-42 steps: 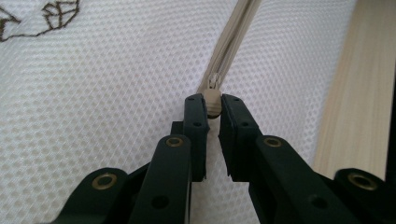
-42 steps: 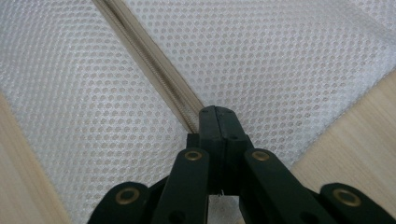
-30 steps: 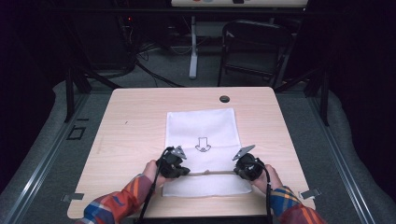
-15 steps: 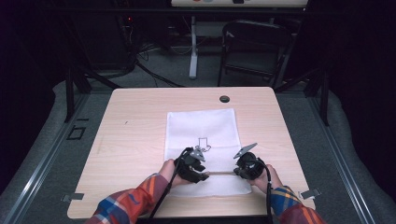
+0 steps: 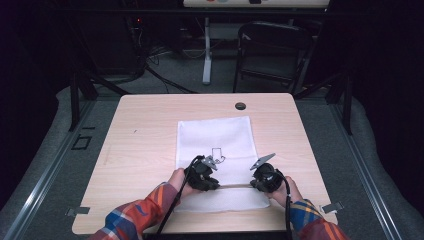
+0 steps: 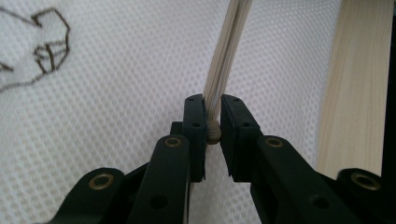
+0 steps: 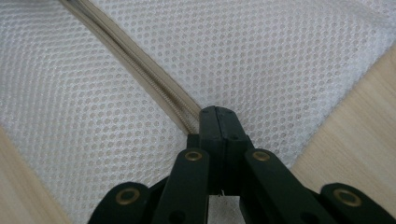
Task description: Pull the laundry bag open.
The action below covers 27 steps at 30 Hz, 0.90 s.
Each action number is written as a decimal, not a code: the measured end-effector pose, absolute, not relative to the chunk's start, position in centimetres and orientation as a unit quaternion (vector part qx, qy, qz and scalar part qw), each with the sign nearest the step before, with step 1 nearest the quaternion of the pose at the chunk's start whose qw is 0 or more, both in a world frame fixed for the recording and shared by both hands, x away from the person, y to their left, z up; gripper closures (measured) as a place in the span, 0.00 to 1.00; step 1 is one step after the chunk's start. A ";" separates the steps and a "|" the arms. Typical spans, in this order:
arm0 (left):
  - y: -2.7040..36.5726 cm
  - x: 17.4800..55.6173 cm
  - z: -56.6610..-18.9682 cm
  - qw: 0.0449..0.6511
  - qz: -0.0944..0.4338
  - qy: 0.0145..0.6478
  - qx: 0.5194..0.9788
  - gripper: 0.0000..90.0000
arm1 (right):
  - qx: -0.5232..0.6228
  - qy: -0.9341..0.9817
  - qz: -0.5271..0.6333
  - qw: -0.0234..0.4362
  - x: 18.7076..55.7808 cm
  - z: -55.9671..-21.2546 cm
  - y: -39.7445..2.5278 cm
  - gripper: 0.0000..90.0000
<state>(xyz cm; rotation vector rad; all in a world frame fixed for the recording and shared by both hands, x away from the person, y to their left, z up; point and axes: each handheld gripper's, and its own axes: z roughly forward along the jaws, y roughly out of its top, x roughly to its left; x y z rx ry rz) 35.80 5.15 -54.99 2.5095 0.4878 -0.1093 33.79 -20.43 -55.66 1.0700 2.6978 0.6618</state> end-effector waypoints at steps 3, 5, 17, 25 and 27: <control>5.2 35.7 -55.2 0.280 -0.044 0.177 0.943 0.88 | 0.359 0.903 0.221 0.082 33.8 -55.7 -20.4 1.00; 5.0 35.6 -55.3 0.279 -0.041 0.174 0.943 0.86 | 0.359 0.903 0.222 0.082 33.8 -55.7 -20.5 1.00; 4.3 34.9 -56.0 0.266 -0.020 0.185 0.946 0.96 | 0.359 0.903 0.222 0.083 33.8 -55.7 -20.5 1.00; 5.3 35.0 -55.8 0.262 -0.026 0.212 0.941 0.97 | 0.365 0.897 0.234 0.085 33.7 -55.9 -20.4 1.00; 6.0 35.1 -55.8 0.262 -0.029 0.219 0.940 0.97 | 0.365 0.897 0.235 0.085 33.7 -55.9 -20.4 1.00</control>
